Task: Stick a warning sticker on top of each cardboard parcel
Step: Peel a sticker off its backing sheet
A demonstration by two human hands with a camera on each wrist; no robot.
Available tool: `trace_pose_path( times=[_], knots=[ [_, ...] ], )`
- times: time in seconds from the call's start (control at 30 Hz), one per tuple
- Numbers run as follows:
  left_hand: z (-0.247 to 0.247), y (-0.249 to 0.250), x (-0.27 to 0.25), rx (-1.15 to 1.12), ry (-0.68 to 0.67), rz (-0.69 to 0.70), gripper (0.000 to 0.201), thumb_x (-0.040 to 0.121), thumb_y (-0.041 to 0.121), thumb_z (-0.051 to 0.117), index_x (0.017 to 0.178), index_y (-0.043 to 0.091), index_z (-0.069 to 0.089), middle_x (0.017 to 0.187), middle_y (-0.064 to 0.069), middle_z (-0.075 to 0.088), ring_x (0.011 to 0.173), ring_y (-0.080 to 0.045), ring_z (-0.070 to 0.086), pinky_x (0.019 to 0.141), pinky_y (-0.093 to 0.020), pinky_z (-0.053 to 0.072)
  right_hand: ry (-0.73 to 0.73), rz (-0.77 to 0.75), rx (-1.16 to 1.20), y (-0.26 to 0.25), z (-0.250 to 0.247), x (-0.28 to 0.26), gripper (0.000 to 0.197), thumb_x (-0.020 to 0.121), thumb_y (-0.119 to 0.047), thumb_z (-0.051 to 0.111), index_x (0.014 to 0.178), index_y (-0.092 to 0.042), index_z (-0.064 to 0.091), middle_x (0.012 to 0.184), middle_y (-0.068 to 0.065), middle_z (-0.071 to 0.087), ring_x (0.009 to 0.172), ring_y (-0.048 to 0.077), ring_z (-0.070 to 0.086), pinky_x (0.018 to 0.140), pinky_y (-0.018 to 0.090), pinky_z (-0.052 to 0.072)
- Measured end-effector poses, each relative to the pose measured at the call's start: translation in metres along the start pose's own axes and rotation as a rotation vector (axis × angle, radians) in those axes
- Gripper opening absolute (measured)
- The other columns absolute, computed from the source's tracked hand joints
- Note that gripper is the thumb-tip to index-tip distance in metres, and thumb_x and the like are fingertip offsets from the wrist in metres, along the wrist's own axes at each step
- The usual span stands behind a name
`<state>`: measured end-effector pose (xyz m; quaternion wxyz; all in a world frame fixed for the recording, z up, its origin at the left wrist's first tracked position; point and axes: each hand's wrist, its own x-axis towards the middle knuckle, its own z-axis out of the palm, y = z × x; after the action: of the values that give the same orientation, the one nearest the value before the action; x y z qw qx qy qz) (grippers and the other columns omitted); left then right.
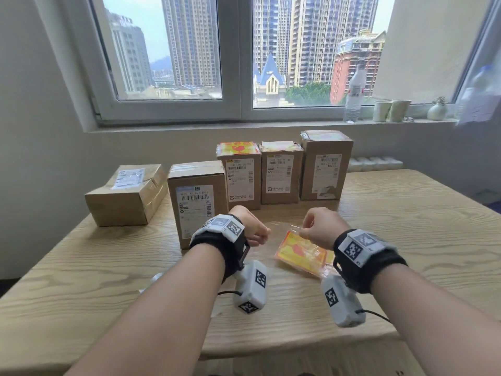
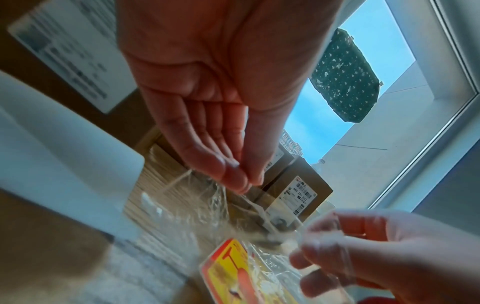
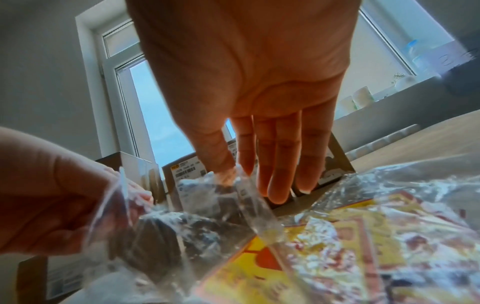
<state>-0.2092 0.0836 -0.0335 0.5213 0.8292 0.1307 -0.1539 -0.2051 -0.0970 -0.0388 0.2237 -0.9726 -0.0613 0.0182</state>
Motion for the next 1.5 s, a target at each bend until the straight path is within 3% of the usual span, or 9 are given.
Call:
trace_pose_path(
  times=[0.17,0.33,0.47,0.57,0.7,0.83,0.97,1.2,1.5],
  knots=[
    [0.003,-0.007,-0.001,-0.057,-0.003,0.000,0.015,0.091,0.003,0.060,0.077,0.002,0.061,0.074,-0.012,0.061,0.060,-0.016,0.059,0.056,-0.018,0.051,-0.029,-0.040,-0.107,-0.016,0.004,-0.004,0.005,0.085,-0.023,0.066,0.084,-0.025,0.062,0.091,-0.006,0.066,0.084,0.012,0.063,0.075,0.028,0.054],
    [0.035,-0.015,0.022,0.121,0.022,-0.046,0.022,0.078,0.005,0.069,0.099,0.001,0.071,0.098,-0.012,0.074,0.092,-0.025,0.071,0.087,-0.038,0.057,-0.160,0.094,-0.233,-0.004,0.020,0.006,0.017,0.090,-0.025,0.055,0.081,-0.013,0.062,0.075,0.001,0.061,0.074,0.017,0.061,0.056,0.023,0.046],
    [0.047,-0.013,0.035,0.125,0.014,-0.099,0.003,0.082,0.009,0.068,0.081,0.008,0.065,0.075,-0.002,0.071,0.073,-0.014,0.069,0.078,-0.027,0.056,-0.142,0.117,-0.210,0.002,0.020,0.015,0.021,0.094,-0.018,0.046,0.083,-0.008,0.060,0.070,0.003,0.055,0.072,0.020,0.058,0.053,0.024,0.043],
    [0.051,-0.011,0.037,-0.034,-0.083,-0.189,0.024,0.093,0.001,0.053,0.068,0.000,0.053,0.050,-0.008,0.060,0.051,-0.018,0.056,0.071,-0.024,0.049,-0.143,0.114,-0.220,0.003,0.020,0.020,0.027,0.093,-0.019,0.045,0.070,-0.010,0.055,0.066,0.003,0.055,0.062,0.019,0.056,0.050,0.025,0.041],
    [0.053,-0.012,0.045,0.092,0.004,-0.094,0.013,0.073,0.004,0.079,0.082,-0.004,0.073,0.070,-0.012,0.071,0.064,-0.022,0.064,0.078,-0.031,0.057,-0.157,0.110,-0.199,0.007,0.021,0.025,0.024,0.092,-0.021,0.045,0.076,-0.010,0.060,0.069,0.003,0.057,0.061,0.017,0.056,0.050,0.025,0.042],
    [0.044,-0.012,0.034,0.026,-0.034,-0.115,0.008,0.084,-0.008,0.060,0.082,-0.002,0.065,0.060,-0.014,0.061,0.052,-0.019,0.053,0.046,-0.022,0.042,-0.131,0.131,-0.203,0.012,0.019,0.023,0.027,0.092,-0.020,0.047,0.067,-0.011,0.054,0.065,0.002,0.055,0.055,0.015,0.051,0.048,0.024,0.039],
    [0.020,-0.006,0.016,-0.028,0.041,-0.023,0.011,0.079,-0.004,0.072,0.090,-0.004,0.072,0.072,-0.012,0.068,0.061,-0.017,0.063,0.064,-0.023,0.055,-0.131,0.159,-0.242,0.012,0.020,0.018,0.026,0.089,-0.019,0.050,0.064,-0.013,0.052,0.065,0.001,0.053,0.058,0.015,0.050,0.047,0.024,0.035],
    [-0.030,0.000,-0.022,-0.176,0.162,0.104,0.012,0.079,0.008,0.076,0.090,0.004,0.074,0.086,-0.011,0.075,0.066,-0.012,0.069,0.065,-0.022,0.059,0.119,-0.140,0.002,-0.025,0.000,-0.006,0.013,0.089,-0.029,0.060,0.101,-0.023,0.062,0.098,-0.005,0.066,0.090,0.013,0.062,0.082,0.032,0.053],
    [-0.054,-0.006,-0.057,-0.368,0.065,0.158,0.016,0.081,-0.008,0.066,0.092,0.003,0.072,0.091,-0.017,0.075,0.081,-0.022,0.075,0.074,-0.030,0.061,0.124,-0.415,0.201,-0.066,0.003,-0.025,0.017,0.084,-0.027,0.071,0.099,-0.021,0.076,0.094,-0.008,0.074,0.081,0.001,0.064,0.077,0.018,0.054]
  ],
)
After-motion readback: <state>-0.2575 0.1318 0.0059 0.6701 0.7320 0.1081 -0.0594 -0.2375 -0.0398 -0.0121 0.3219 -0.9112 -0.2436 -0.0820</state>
